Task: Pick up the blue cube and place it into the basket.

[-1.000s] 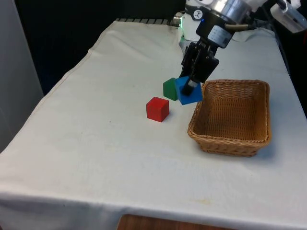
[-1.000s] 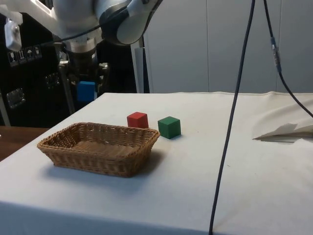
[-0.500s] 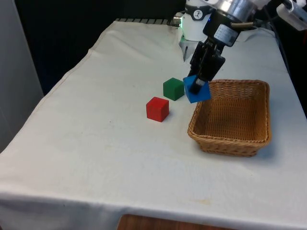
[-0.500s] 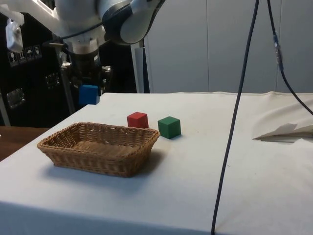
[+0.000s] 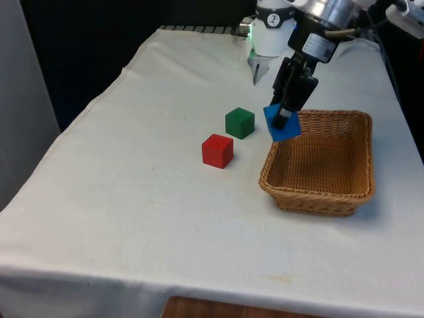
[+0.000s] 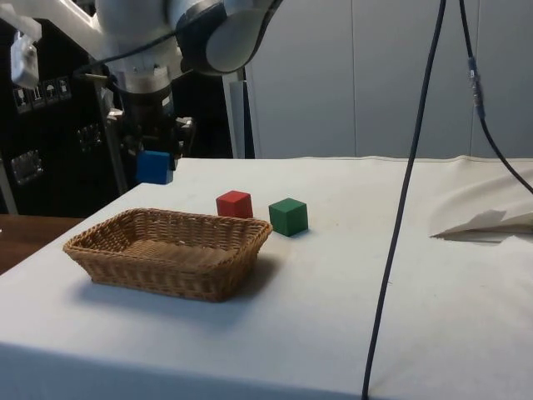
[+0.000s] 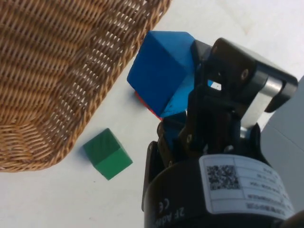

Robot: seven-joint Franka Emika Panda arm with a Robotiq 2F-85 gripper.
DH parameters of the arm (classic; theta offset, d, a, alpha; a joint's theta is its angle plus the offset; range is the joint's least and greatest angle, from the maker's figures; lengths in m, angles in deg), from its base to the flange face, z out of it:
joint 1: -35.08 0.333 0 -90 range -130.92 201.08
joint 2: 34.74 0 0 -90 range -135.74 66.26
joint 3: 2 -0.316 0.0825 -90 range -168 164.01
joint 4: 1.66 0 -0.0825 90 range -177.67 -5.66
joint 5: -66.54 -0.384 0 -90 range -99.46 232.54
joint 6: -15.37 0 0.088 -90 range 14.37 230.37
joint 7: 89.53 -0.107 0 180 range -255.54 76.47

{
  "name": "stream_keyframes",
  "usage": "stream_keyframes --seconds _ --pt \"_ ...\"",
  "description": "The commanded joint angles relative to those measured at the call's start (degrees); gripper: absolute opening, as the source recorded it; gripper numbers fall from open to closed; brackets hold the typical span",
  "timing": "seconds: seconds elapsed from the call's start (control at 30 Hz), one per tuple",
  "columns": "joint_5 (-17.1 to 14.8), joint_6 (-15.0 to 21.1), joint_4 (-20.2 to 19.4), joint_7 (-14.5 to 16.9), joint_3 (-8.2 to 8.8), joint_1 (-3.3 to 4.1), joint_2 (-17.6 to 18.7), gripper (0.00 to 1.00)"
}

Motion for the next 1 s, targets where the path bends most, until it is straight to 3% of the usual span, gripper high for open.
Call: stream_keyframes --seconds 0.0,0.07,0.1,0.13,0.4,0.43,0.47,0.67,0.7,0.73,0.97 --pt "-1.26 0.97 -0.69 0.11 -0.52 -0.46 -0.4 0.0" --pt "-1.89 1.03 -0.74 0.17 -0.69 -0.52 -0.4 0.0" --pt "-0.97 0.06 -0.23 -0.06 -0.23 -0.06 -0.11 0.0" --pt "-2.23 1.09 -0.8 0.17 -0.74 -0.57 -0.46 0.0" --pt "-5.21 1.43 -0.8 0.52 -0.97 -0.74 -0.06 0.0" --pt "-4.18 0.57 -0.57 0.0 -0.4 -0.17 -0.11 0.0" --pt "-5.56 1.55 -0.8 0.52 -0.97 -0.74 0.0 0.0" --pt "-8.08 2.01 -0.8 0.57 -1.09 -0.86 0.34 0.0" --pt "-6.82 0.97 -0.63 0.06 -0.46 -0.23 0.17 0.0" --pt "-8.42 2.06 -0.8 0.57 -1.09 -0.86 0.34 0.0" --pt "-10.66 2.41 -0.8 0.69 -1.2 -0.92 0.69 0.0"
